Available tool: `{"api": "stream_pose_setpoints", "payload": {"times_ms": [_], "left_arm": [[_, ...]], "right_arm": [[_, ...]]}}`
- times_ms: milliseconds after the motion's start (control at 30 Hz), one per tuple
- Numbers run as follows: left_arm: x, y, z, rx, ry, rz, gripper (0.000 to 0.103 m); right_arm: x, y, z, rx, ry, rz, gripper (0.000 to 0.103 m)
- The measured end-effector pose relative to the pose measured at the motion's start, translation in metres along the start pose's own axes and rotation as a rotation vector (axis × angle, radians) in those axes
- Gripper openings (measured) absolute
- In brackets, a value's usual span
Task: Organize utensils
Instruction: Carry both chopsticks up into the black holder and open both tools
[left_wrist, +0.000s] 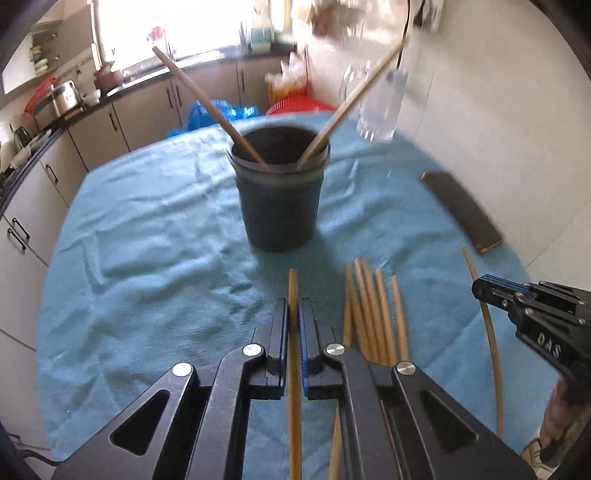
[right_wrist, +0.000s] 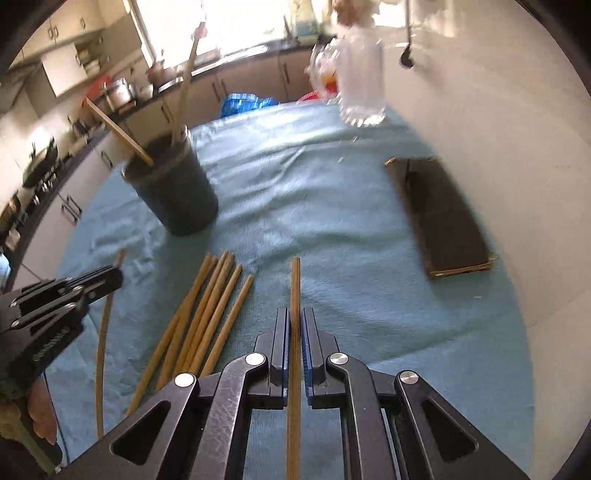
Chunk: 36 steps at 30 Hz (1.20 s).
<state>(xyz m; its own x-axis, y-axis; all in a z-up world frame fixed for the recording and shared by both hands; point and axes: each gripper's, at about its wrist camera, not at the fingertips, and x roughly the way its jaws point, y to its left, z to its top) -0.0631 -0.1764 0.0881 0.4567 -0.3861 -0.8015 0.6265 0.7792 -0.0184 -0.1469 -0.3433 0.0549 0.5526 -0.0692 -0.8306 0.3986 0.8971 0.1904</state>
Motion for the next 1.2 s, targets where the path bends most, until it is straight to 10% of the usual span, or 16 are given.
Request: {"api": "stream_pose_setpoints", "payload": {"times_ms": [800,1200], "left_arm": [[-0.180,0.019,-0.010,-0.073,-0.366,0.021,0.005],[-0.210,0.020,0.057,-0.069,-0.454,-0.025,0.005]], "right_arm": [[-0.147,0.027,0.017,-0.017,-0.317,0.131,0.006],[-0.167,0.054,0.070,-0.043,-0.392,0.169,0.006]]}}
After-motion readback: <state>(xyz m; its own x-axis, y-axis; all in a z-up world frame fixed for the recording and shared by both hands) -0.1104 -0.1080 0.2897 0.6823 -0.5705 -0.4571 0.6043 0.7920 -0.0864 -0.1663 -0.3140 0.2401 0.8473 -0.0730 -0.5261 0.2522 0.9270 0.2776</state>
